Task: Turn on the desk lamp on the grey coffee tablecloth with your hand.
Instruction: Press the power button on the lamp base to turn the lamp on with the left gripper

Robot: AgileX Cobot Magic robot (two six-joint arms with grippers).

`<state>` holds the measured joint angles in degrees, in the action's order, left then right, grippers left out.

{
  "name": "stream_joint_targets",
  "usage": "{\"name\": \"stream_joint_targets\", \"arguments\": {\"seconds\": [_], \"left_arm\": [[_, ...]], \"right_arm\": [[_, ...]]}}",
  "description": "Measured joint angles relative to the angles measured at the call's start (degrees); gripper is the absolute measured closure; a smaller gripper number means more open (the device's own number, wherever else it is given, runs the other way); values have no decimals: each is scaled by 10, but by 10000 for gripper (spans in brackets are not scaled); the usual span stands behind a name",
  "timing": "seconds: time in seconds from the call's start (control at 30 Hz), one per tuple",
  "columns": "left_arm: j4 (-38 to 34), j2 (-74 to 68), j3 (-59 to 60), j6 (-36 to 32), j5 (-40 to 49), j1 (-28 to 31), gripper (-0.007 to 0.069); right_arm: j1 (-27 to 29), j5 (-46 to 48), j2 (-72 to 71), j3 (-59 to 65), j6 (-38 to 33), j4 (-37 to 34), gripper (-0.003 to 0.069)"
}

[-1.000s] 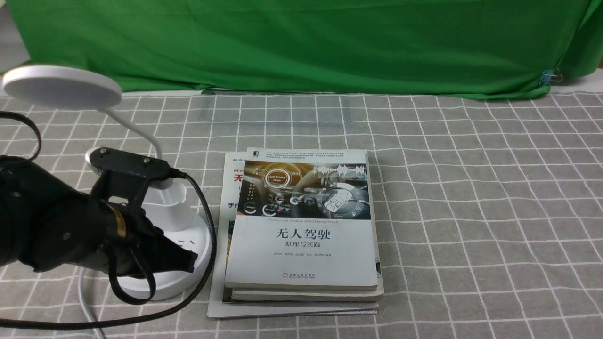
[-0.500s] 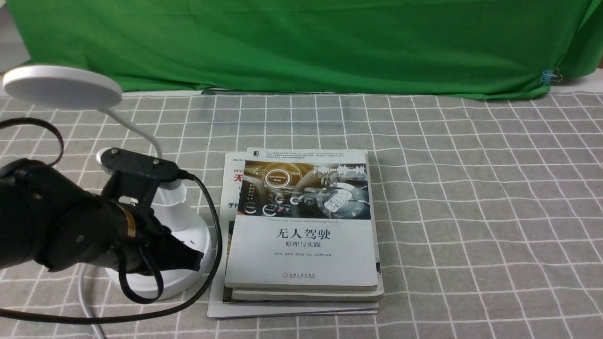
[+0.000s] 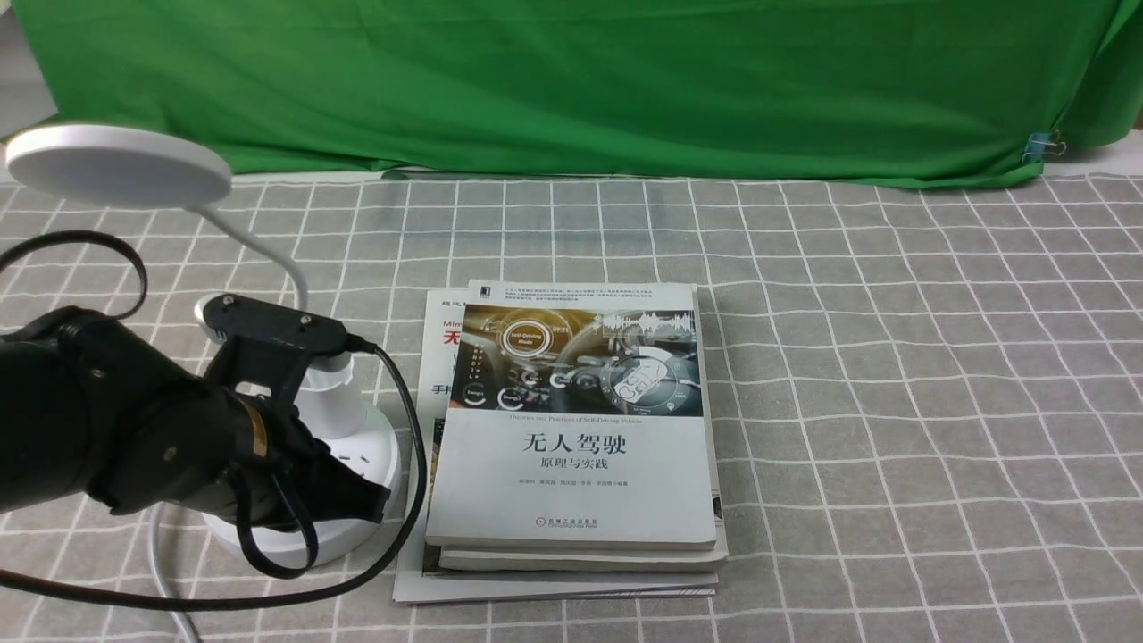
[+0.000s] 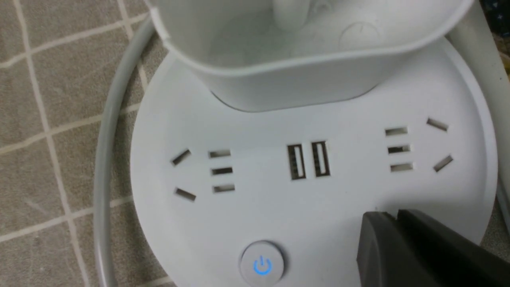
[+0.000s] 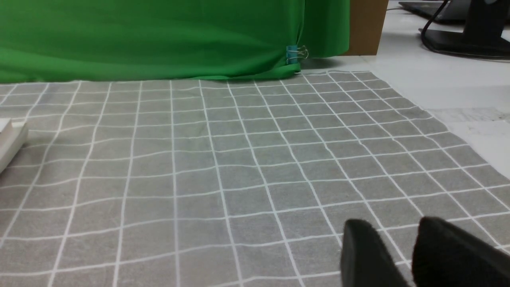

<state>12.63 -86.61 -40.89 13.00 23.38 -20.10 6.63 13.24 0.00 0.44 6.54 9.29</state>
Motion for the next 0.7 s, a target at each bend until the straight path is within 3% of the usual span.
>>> {"name": "stream_joint_targets", "arguments": {"seconds": [0.53,0.7], "left_arm": [[-2,-4,1,-3,5,0,606],[-2,56,9,0,63,-1,606]], "right_arm": [[0,0,0,0,0,0,414],[0,0,0,0,0,0,414]]}}
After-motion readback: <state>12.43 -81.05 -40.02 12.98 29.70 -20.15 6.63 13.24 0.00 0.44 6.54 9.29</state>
